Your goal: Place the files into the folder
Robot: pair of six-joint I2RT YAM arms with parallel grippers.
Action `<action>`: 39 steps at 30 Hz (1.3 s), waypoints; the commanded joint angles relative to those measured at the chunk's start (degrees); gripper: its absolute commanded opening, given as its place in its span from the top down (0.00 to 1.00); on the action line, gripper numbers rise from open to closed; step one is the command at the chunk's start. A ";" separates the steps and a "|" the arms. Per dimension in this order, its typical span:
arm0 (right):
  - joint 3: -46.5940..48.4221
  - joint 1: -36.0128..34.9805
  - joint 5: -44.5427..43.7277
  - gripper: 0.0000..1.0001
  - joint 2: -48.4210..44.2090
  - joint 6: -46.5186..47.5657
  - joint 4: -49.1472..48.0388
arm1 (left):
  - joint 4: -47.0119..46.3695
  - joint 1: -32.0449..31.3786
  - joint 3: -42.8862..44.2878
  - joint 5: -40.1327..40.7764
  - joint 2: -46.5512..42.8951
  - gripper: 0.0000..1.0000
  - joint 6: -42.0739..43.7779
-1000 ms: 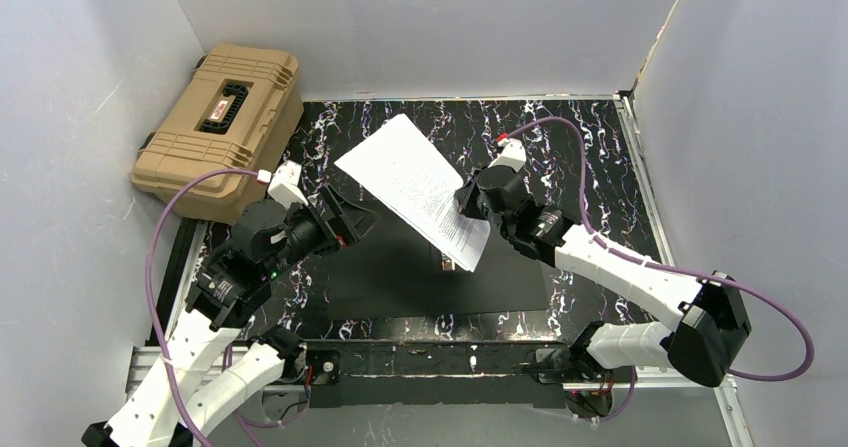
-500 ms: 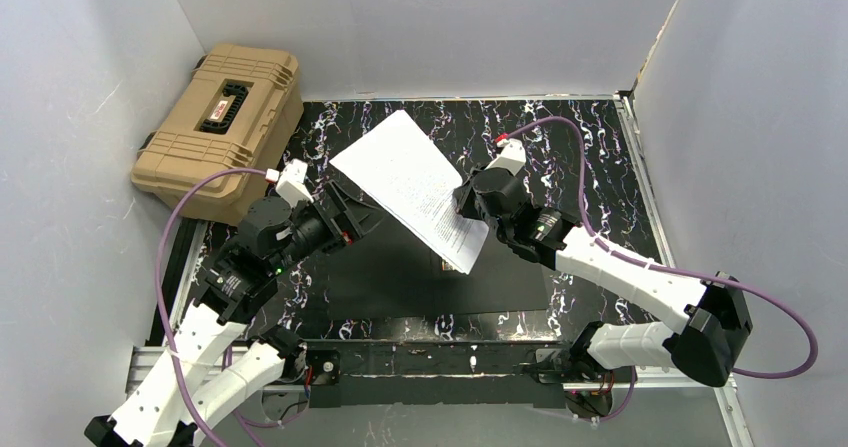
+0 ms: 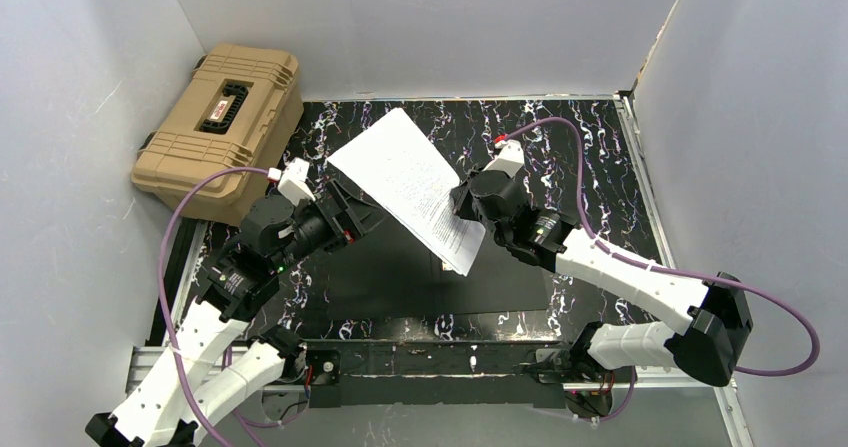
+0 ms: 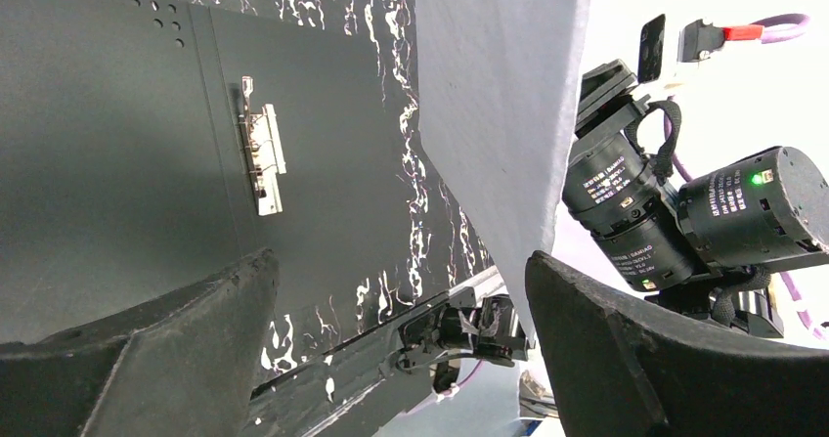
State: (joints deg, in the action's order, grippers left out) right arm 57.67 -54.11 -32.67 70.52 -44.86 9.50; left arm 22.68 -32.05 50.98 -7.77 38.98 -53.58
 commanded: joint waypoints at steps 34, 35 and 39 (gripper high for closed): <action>2.20 -1.68 -4.91 0.99 -2.77 -0.63 -0.70 | 0.72 -0.03 -1.43 1.57 -0.89 0.08 -0.62; 2.19 -1.72 -4.96 0.99 -2.81 -0.63 -0.71 | 0.73 -0.03 -1.41 1.81 -0.88 0.08 -0.52; 2.26 -2.01 -4.78 0.99 -2.71 -0.57 -0.86 | 0.37 -0.03 -1.25 1.87 -0.47 0.08 -0.50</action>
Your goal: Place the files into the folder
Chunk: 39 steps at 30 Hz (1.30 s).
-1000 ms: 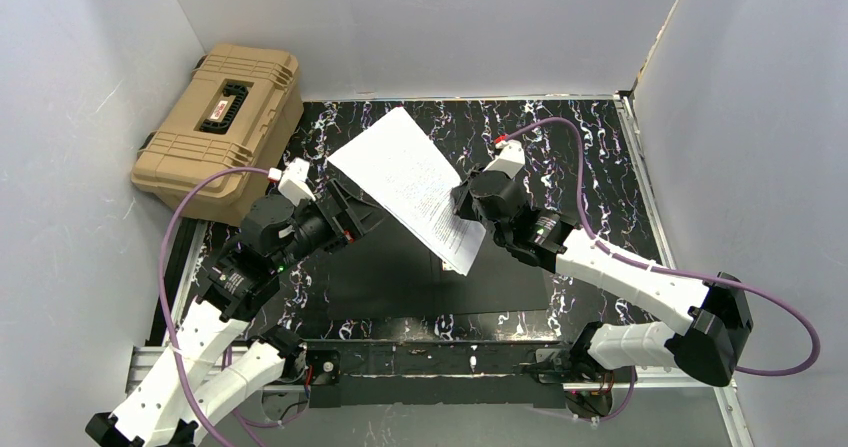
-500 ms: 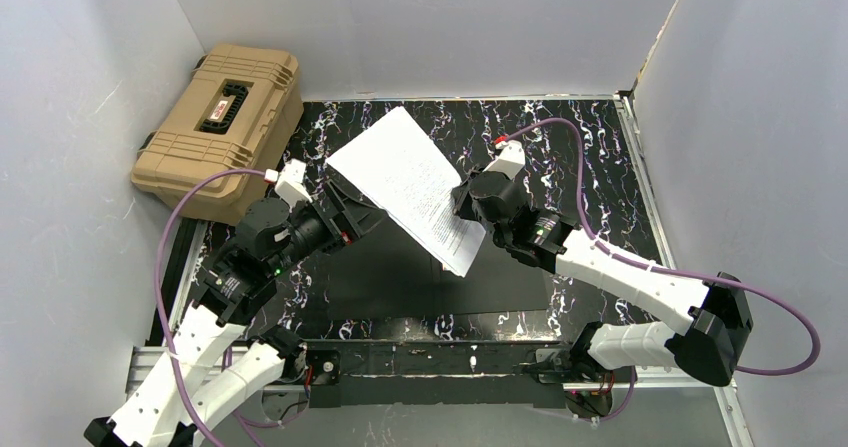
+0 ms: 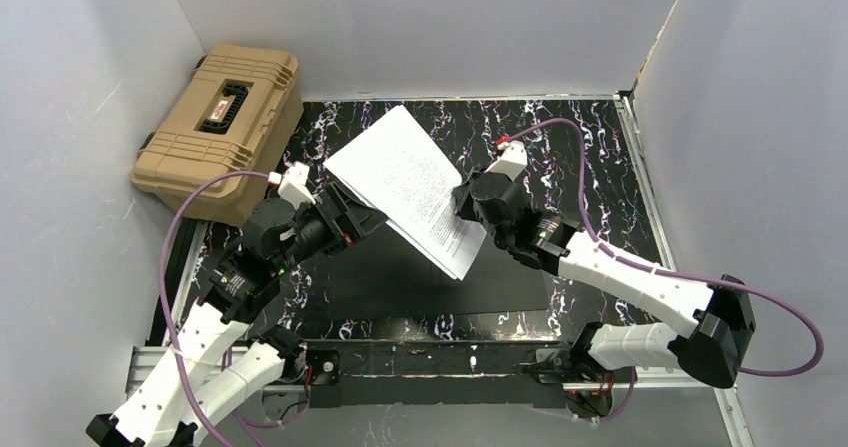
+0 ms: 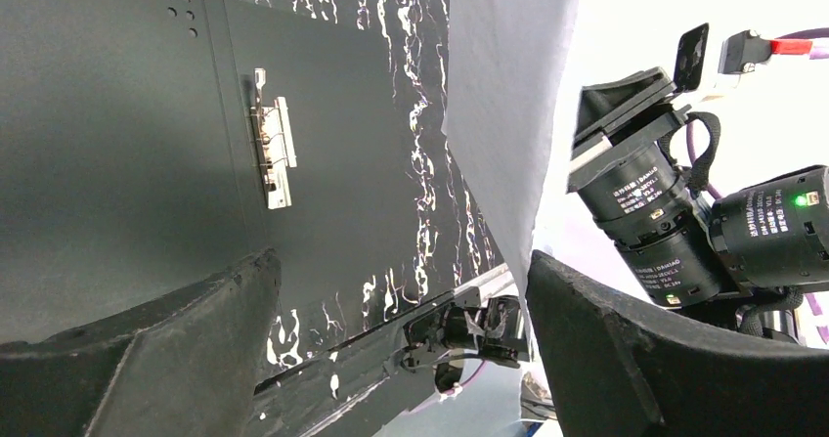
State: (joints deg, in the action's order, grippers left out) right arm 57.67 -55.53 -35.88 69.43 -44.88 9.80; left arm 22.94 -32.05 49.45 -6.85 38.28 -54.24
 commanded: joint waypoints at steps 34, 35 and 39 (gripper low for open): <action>-3.38 -1.97 4.47 0.99 13.09 -7.62 -7.23 | 7.21 0.02 -5.08 17.40 1.23 1.00 3.81; -3.54 -1.97 4.79 0.99 13.80 -7.94 -7.50 | 7.44 0.06 -5.19 17.85 1.36 1.00 3.93; -3.87 -1.99 5.94 0.94 17.00 -9.26 -8.74 | 8.86 0.04 -5.24 19.52 1.54 1.00 4.27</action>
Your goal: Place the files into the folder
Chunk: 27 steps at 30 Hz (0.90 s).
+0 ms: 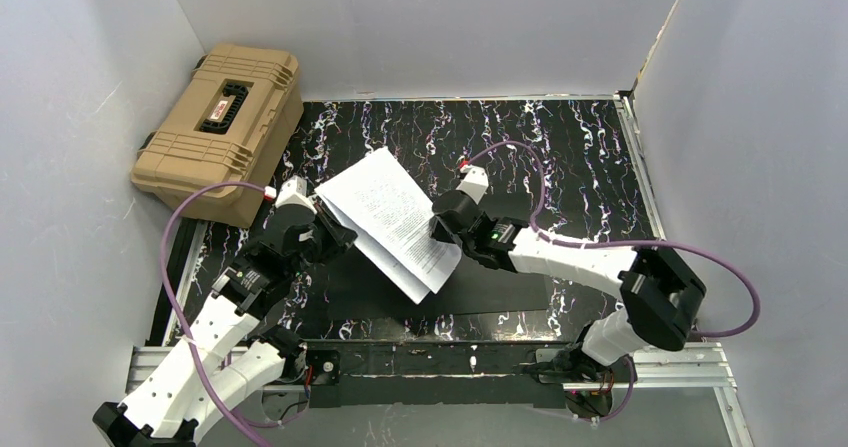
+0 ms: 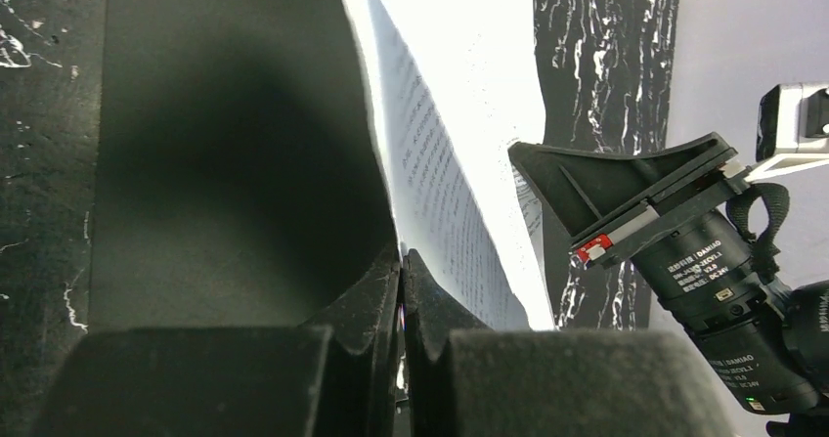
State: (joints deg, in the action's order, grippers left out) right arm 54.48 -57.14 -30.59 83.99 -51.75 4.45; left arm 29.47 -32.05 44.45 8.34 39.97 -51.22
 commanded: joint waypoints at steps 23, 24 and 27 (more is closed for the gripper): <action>5.03 -0.91 4.75 0.59 16.02 -5.95 -5.55 | 15.02 0.46 8.32 14.62 -1.77 1.00 9.22; 5.37 -0.90 5.01 0.58 16.11 -5.88 -5.59 | 15.62 0.47 9.59 14.68 -1.53 1.00 10.46; 6.07 -0.97 5.74 0.54 16.06 -5.22 -5.62 | 17.67 0.50 14.34 14.94 -0.52 1.00 13.23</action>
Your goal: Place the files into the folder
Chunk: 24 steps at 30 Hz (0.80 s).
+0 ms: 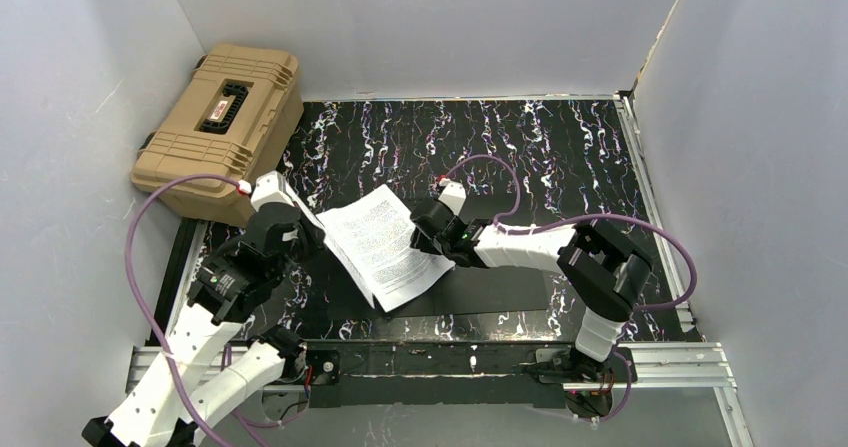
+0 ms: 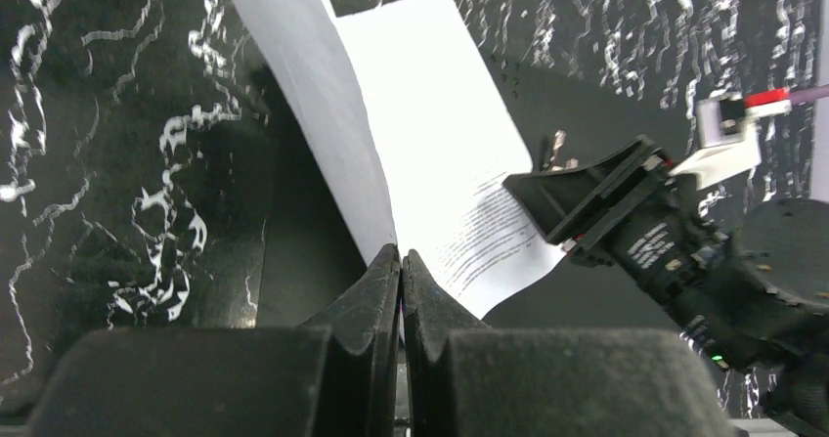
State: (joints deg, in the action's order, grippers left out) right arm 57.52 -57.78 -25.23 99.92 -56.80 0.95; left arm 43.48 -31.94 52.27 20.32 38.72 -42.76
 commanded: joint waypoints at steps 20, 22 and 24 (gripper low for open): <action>-1.84 -0.20 6.11 0.20 -19.50 16.04 0.61 | 5.01 0.39 24.30 -18.00 6.84 1.00 13.60; -3.37 -0.02 8.12 0.16 -22.74 18.21 -0.24 | 4.29 0.39 25.34 -22.09 7.31 1.00 14.26; -4.68 0.35 9.89 0.13 -25.68 19.94 -0.49 | 3.97 0.39 26.45 -25.35 7.79 1.00 14.88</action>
State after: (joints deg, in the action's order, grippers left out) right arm 55.48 -57.84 -19.18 79.50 -42.61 2.24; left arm 49.17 -31.94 75.37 3.75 45.82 -30.39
